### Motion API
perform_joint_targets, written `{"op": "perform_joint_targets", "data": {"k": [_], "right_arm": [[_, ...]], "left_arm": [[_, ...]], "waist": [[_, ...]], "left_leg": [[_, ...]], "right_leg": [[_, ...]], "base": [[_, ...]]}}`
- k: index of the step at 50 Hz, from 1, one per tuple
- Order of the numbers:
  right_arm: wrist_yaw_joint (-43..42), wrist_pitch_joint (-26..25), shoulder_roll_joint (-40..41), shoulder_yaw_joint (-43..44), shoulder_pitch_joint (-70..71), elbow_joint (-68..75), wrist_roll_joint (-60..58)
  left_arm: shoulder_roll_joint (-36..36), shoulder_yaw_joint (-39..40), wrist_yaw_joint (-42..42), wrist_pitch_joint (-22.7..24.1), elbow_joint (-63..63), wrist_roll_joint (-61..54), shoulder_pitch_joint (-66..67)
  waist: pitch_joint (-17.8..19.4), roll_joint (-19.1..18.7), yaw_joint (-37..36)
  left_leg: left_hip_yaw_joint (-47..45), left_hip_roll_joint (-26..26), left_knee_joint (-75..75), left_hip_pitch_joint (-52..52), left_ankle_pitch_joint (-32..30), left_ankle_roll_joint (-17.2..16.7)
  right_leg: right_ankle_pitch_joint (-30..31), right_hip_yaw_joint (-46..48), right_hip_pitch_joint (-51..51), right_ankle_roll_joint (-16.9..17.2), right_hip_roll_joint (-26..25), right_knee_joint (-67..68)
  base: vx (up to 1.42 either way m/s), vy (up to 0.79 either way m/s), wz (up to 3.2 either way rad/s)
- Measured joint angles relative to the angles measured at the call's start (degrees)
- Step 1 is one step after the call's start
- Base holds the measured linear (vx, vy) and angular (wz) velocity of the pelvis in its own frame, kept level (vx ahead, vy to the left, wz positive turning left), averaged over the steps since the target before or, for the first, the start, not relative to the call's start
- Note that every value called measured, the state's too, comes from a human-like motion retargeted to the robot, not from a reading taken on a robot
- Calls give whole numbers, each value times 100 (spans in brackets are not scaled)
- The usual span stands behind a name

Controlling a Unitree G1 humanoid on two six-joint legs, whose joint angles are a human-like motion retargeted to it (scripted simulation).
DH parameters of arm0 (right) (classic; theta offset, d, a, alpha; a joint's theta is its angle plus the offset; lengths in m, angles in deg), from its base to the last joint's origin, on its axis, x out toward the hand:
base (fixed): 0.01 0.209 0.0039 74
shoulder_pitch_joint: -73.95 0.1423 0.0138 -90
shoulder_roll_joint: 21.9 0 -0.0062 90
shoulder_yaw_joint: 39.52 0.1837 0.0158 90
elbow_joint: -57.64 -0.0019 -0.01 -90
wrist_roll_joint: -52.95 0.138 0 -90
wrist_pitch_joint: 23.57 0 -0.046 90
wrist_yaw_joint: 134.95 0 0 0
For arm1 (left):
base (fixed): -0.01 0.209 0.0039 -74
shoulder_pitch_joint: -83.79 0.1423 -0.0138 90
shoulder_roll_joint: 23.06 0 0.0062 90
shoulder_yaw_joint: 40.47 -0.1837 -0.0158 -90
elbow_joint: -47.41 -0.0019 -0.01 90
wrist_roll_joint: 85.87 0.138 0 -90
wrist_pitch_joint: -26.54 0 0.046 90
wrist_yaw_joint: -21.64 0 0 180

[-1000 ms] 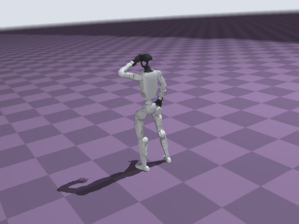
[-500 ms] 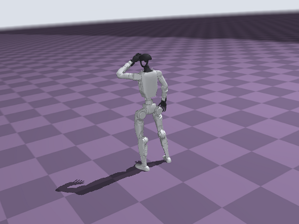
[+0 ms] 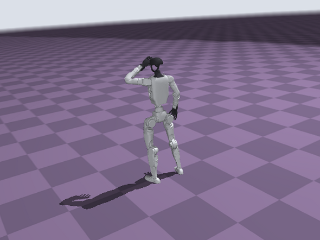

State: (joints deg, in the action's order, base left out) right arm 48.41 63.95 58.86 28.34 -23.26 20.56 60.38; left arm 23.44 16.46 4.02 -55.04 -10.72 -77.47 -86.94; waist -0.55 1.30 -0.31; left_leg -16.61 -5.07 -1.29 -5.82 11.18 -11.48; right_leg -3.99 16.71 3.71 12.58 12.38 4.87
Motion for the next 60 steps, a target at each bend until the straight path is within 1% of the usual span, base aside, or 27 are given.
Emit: {"op": "perform_joint_targets", "data": {"k": [6,8,10,14,18,22,25,27,33,35,38,40,42,46,49,52,54,60], "right_arm": [[188,49,-90,-462,147,96,73],[151,80,-99,-511,229,100,89],[98,126,-92,-483,295,82,76],[-179,135,-62,-245,419,-14,197],[-353,191,5,72,384,-204,152],[-364,171,-1,209,264,-314,93],[-252,135,-55,130,175,-262,18],[-156,117,-89,4,142,-161,-26],[5,160,-95,-418,142,157,-65],[-16,191,-87,-504,159,194,-14],[-73,213,-78,-533,185,165,93],[-117,215,-66,-486,195,111,146],[-174,210,-44,-384,192,37,160],[-290,203,26,-121,135,-119,47],[-315,191,57,9,55,-190,-74],[-284,167,37,18,-24,-190,-118],[-232,151,12,-42,-60,-154,-96],[-31,126,2,-373,-20,-7,114]], "left_arm": [[816,-1512,226,62,-819,114,-1540],[881,-1824,206,124,-963,73,-1801],[766,-1972,148,193,-983,82,-1863],[152,-1753,-27,254,-653,-205,-1456],[-491,-1054,-231,307,-271,-238,-590],[-667,-390,-234,266,-100,-230,80],[-503,-267,-130,183,-177,-79,87],[-270,-446,-40,125,-339,51,-187],[582,-1566,71,96,-1065,331,-1435],[725,-1901,32,136,-1230,320,-1764],[649,-2174,-33,206,-1236,182,-1978],[437,-2185,-79,246,-1101,42,-1932],[119,-2017,-152,281,-871,-112,-1715],[-487,-1299,-333,337,-343,-314,-938],[-647,-687,-399,325,-29,-280,-340],[-505,-351,-394,244,148,-93,-113],[-266,-393,-362,165,153,96,-274],[773,-1254,-192,-4,-381,530,-1478]], "waist": [[-62,63,51],[-71,88,63],[-90,110,43],[-60,109,28],[-17,121,-57],[13,100,-110],[2,67,-94],[-20,55,-54],[-92,106,101],[-106,132,144],[-112,163,168],[-106,180,153],[-89,196,110],[-38,225,-10],[-13,221,-90],[-16,182,-123],[-30,157,-118],[-58,186,-64]], "left_leg": [[153,34,-6,40,-29,2],[146,39,-6,45,-32,9],[76,36,-13,39,-12,31],[-70,17,1,11,-11,34],[-258,-13,-4,-30,24,46],[-311,-25,8,-33,21,31],[-248,-25,16,-11,10,25],[-158,-19,22,18,-5,20],[145,11,34,120,-60,5],[205,17,36,142,-73,4],[215,15,36,147,-75,9],[179,6,34,134,-66,13],[116,-7,32,111,-51,15],[-16,-35,25,63,-16,10],[-60,-49,20,44,1,1],[-29,-52,21,48,2,-7],[27,-48,24,61,-5,-11],[243,-18,32,121,-53,-24]], "right_leg": [[-17,153,70,-12,38,-12],[-13,146,62,-10,43,-13],[-39,95,-27,13,62,98],[25,-76,-61,11,13,1],[36,-248,-183,59,-13,86],[63,-308,-199,72,-40,41],[55,-240,-180,73,-37,38],[45,-150,-147,64,-27,27],[19,159,-29,40,8,-20],[15,222,-6,39,14,-33],[16,234,0,40,11,-43],[18,198,-12,41,2,-42],[20,135,-33,45,-12,-35],[23,7,-79,56,-39,-15],[18,-34,-92,58,-51,-5],[6,-1,-73,50,-53,-7],[-11,60,-51,41,-45,-1],[-32,270,53,-2,-21,-51]], "base": [[0,1,18],[0,0,0],[0,-1,-26],[-1,-1,-34],[0,-1,-41],[0,0,-7],[0,0,16],[0,1,39],[1,1,44],[1,0,25],[0,0,0],[1,-1,-10],[1,-2,-27],[1,-2,-29],[0,0,-6],[0,0,6],[0,0,24],[-1,0,31]]}}
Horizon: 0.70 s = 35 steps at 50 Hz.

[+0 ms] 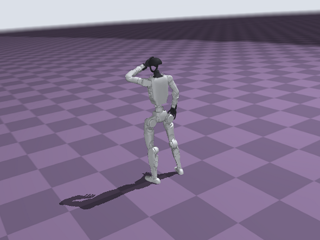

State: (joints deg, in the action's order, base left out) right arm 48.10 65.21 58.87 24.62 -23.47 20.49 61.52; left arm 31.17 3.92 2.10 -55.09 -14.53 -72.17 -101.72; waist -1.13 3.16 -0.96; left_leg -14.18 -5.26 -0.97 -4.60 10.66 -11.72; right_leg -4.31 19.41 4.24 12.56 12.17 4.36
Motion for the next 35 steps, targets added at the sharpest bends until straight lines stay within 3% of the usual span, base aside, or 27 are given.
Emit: {"op": "perform_joint_targets", "data": {"k": [3,7,13,18,30,35], "right_arm": [[42,17,24,-122,99,33,56],[-46,41,55,-83,244,2,99],[-222,44,107,304,314,-197,145],[-256,41,83,517,179,-295,193],[-47,-2,65,-84,129,112,266],[-81,27,86,1,208,-11,243]], "left_arm": [[316,-322,38,4,-320,40,-351],[184,-279,-35,105,-473,-252,-238],[-538,630,-30,402,-363,-1235,897],[-676,1157,107,477,-364,-1521,1457],[583,-421,343,331,-977,-1075,-258],[220,-385,261,417,-916,-1285,-102]], "waist": [[9,43,20],[44,64,21],[120,38,-15],[138,-32,-34],[135,17,49],[162,40,58]], "left_leg": [[37,9,-1,12,-14,2],[-22,3,0,-8,-13,9],[-203,-28,-4,-72,15,18],[-250,-43,-12,-94,34,22],[-14,16,-1,-34,-23,11],[-112,12,-1,-66,-8,27]], "right_leg": [[0,34,19,-15,6,-14],[10,-28,1,-24,-2,-20],[32,-209,-62,-8,-33,-5],[12,-236,-103,21,-34,76],[7,-19,31,-13,11,-17],[23,-121,-3,-10,6,-18]], "base": [[0,0,6],[0,0,-6],[-1,-1,-26],[0,0,-4],[0,0,11],[0,0,-13]]}}
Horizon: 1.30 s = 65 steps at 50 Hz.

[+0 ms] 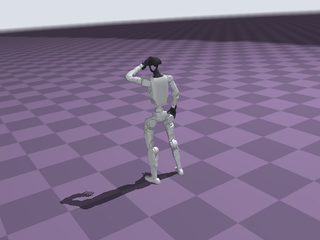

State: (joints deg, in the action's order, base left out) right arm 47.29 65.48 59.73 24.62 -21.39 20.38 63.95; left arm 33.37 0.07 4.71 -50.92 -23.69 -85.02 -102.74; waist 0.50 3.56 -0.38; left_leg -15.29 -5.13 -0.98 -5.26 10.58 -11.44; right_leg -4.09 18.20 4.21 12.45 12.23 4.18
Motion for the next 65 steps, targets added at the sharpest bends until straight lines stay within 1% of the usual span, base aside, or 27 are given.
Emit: {"op": "perform_joint_targets", "data": {"k": [3,6,9,11,14,19,22,25,28,33,35,37,40,47,50,54,58,61,63,65], "right_arm": [[-118,47,63,304,5,-148,45],[-333,47,141,666,5,-273,185],[-480,60,174,898,-30,-340,296],[-522,61,149,926,-57,-328,335],[-472,47,68,784,-81,-232,319],[-147,37,-22,344,-73,0,138],[-17,25,-26,139,-9,93,68],[53,26,-1,61,48,101,13],[7,-15,26,141,89,15,23],[-95,-70,80,490,33,-237,-96],[-103,-94,89,597,-24,-306,-143],[-106,-118,86,637,-82,-316,-143],[-96,-154,74,576,-146,-232,-78],[175,-143,93,17,-85,129,10],[256,-83,108,-97,-17,172,-111],[235,-46,109,14,45,58,-224],[111,-6,118,359,-12,-187,-335],[-10,0,110,573,-86,-330,-315],[-77,0,96,629,-133,-358,-251],[-119,-4,80,605,-163,-319,-158]], "left_arm": [[-489,434,-76,172,250,-330,598],[-838,1045,-87,379,529,-941,1356],[-957,1569,-30,488,682,-1253,1936],[-918,1710,5,468,705,-1227,2051],[-722,1515,33,319,625,-840,1743],[-101,524,86,-17,263,313,540],[226,19,131,-145,99,739,-56],[310,-173,138,-195,114,929,-256],[100,33,74,-221,372,733,-50],[-431,945,-93,-260,1009,457,806],[-535,1269,-100,-306,1205,459,1097],[-533,1409,-77,-370,1296,521,1188],[-364,1261,8,-472,1226,655,958],[509,67,361,-519,281,1044,-255],[646,-115,357,-478,34,1326,-388],[346,221,227,-464,202,1454,40],[-195,973,14,-409,708,1350,916],[-422,1431,-53,-380,1045,1207,1452],[-454,1531,-65,-380,1154,1166,1562],[-378,1433,-53,-395,1140,1174,1423]], "waist": [[23,0,-31],[65,-15,-49],[82,-48,-71],[74,-78,-70],[44,-109,-48],[-22,-72,-19],[-20,-35,0],[-15,-1,-15],[9,5,-34],[50,-21,-72],[51,-48,-76],[41,-81,-71],[12,-122,-54],[-38,-82,-11],[-35,-51,8],[-11,-46,26],[-6,-63,-52],[-5,-110,-70],[-13,-146,-72],[-29,-176,-65]], "left_leg": [[-122,-18,-9,-43,38,19],[-193,-26,-2,-73,44,15],[-231,-34,-2,-101,59,15],[-220,-34,-1,-105,63,13],[-155,-24,1,-91,56,7],[-21,11,-8,-39,41,6],[29,26,-8,-22,23,-4],[-7,30,-15,-30,32,4],[-80,26,-13,-53,39,9],[-216,5,-13,-93,62,8],[-238,-1,-15,-97,66,6],[-228,-2,-16,-90,64,5],[-171,5,-16,-67,51,3],[4,50,-25,11,4,4],[13,63,-26,27,-7,0],[-58,60,-16,17,-8,-3],[-248,44,-22,-7,29,12],[-313,36,-19,-8,34,8],[-322,35,-19,-3,33,6],[-302,37,-19,7,29,5]], "right_leg": [[-19,-102,-85,28,1,112],[20,-199,-74,23,-27,37],[26,-236,-76,33,-37,43],[22,-223,-67,36,-35,48],[11,-157,-36,34,-22,48],[-27,-15,-16,33,30,98],[-3,25,35,20,32,24],[-11,-2,3,23,45,66],[14,-92,-11,12,30,33],[34,-225,-73,27,8,58],[39,-245,-86,34,2,66],[42,-235,-87,39,2,68],[41,-178,-71,43,12,66],[39,-15,-24,39,60,53],[47,-11,-31,40,71,48],[76,-91,-62,37,61,25],[45,-257,-252,70,72,219],[65,-323,-298,82,60,222],[74,-332,-307,88,57,219],[76,-312,-305,92,61,217]], "base": [[0,-1,-35],[0,0,-23],[0,0,0],[0,0,0],[0,1,15],[0,2,24],[0,1,8],[0,0,0],[-1,0,-22],[-1,0,-20],[0,0,0],[0,0,0],[0,0,7],[-1,1,19],[0,0,0],[0,0,-5],[-1,0,-42],[-1,0,-15],[0,0,0],[0,0,0]]}}
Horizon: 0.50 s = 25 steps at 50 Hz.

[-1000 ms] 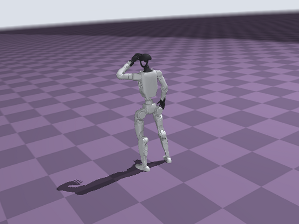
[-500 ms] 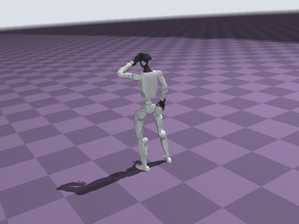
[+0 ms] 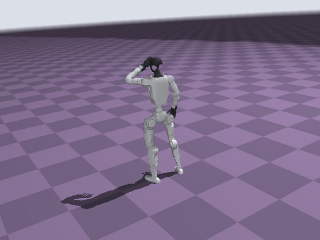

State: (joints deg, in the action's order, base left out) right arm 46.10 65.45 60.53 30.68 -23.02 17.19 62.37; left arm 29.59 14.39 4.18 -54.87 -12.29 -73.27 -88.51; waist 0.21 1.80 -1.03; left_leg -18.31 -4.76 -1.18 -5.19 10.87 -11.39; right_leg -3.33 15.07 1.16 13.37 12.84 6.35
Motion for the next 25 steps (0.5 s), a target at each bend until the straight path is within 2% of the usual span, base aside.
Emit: {"op": "perform_joint_targets", "data": {"k": [8,11,15,20,25], "right_arm": [[177,-1,9,-576,108,450,165],[203,36,31,-631,160,487,116],[108,73,56,-457,152,352,90],[-93,71,70,-82,57,69,22],[-106,24,8,-21,-28,15,14]], "left_arm": [[1017,-1306,132,-40,-890,323,-1532],[1050,-1462,72,-8,-1000,441,-1667],[567,-1215,-111,41,-724,327,-1295],[-149,-349,-306,138,-126,-141,-245],[-221,-1,-214,110,42,-241,93]], "waist": [[-53,35,132],[-38,63,166],[-16,91,118],[33,100,-1],[42,64,-55]], "left_leg": [[261,38,-3,100,-61,-13],[291,37,0,105,-70,-17],[193,19,3,73,-46,-2],[24,-8,8,19,-12,11],[-8,-28,1,-6,9,13]], "right_leg": [[21,235,133,-32,27,-127],[29,271,156,-35,24,-145],[7,198,70,-21,25,-33],[16,23,-9,-4,-8,0],[19,-3,-1,7,-30,-2]], "base": [[-1,1,25],[0,0,9],[0,-1,-16],[1,-1,-30],[0,0,-4]]}}
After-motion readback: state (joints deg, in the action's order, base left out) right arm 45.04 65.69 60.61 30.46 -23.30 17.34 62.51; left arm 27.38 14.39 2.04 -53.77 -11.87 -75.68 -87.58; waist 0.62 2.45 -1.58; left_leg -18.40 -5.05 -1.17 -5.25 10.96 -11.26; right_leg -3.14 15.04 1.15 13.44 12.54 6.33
